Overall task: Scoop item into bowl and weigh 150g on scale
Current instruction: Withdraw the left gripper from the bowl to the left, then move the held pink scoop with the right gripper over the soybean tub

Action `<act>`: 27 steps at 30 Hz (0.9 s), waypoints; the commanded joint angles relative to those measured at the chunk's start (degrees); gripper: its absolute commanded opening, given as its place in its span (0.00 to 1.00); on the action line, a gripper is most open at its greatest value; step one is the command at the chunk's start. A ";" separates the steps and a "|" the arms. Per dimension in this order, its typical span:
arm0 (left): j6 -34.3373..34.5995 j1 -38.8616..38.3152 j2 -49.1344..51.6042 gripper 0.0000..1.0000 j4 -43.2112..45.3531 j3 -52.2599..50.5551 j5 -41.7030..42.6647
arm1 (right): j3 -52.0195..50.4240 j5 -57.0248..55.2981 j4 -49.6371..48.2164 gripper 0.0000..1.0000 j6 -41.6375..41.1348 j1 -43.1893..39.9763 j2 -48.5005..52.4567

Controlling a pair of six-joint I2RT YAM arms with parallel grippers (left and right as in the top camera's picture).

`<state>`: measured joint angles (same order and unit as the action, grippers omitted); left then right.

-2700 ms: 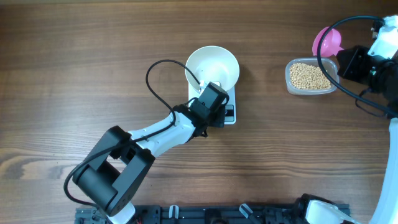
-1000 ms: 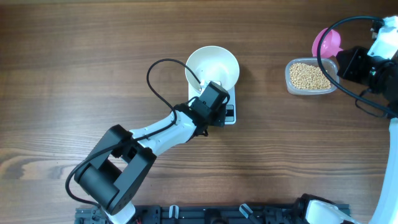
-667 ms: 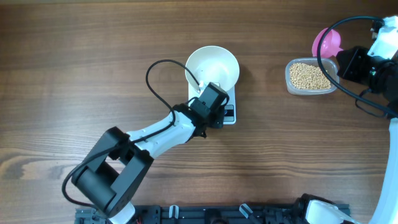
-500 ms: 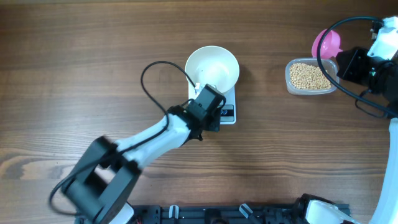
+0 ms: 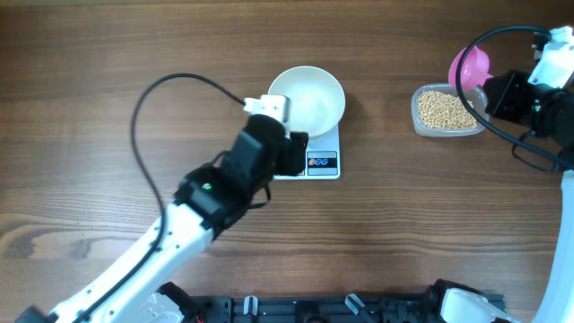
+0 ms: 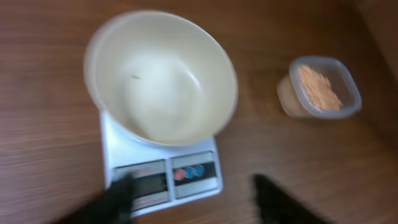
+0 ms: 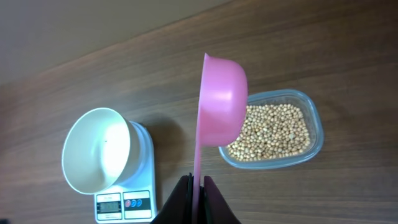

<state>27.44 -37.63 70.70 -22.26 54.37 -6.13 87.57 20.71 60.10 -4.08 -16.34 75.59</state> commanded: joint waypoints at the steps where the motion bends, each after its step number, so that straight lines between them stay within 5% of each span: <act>1: -0.31 4.92 -4.37 1.00 -2.64 0.02 -5.57 | 1.03 -1.66 0.04 0.04 3.50 -0.13 -0.04; 8: -0.26 13.16 -6.67 1.00 -5.81 0.02 -5.53 | 0.81 -1.42 -0.11 0.04 14.49 -0.13 0.09; 15: -0.28 15.76 -6.60 1.00 -5.92 0.02 -5.60 | 0.81 -1.18 -0.44 0.04 7.76 -0.13 1.11; 27: -0.24 17.29 -6.56 1.00 -12.24 0.02 -11.50 | 0.81 -0.20 -1.29 0.04 10.10 -0.13 2.58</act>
<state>27.46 -20.62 64.60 -33.82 54.37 -15.66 87.57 19.88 58.72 5.28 -16.34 76.75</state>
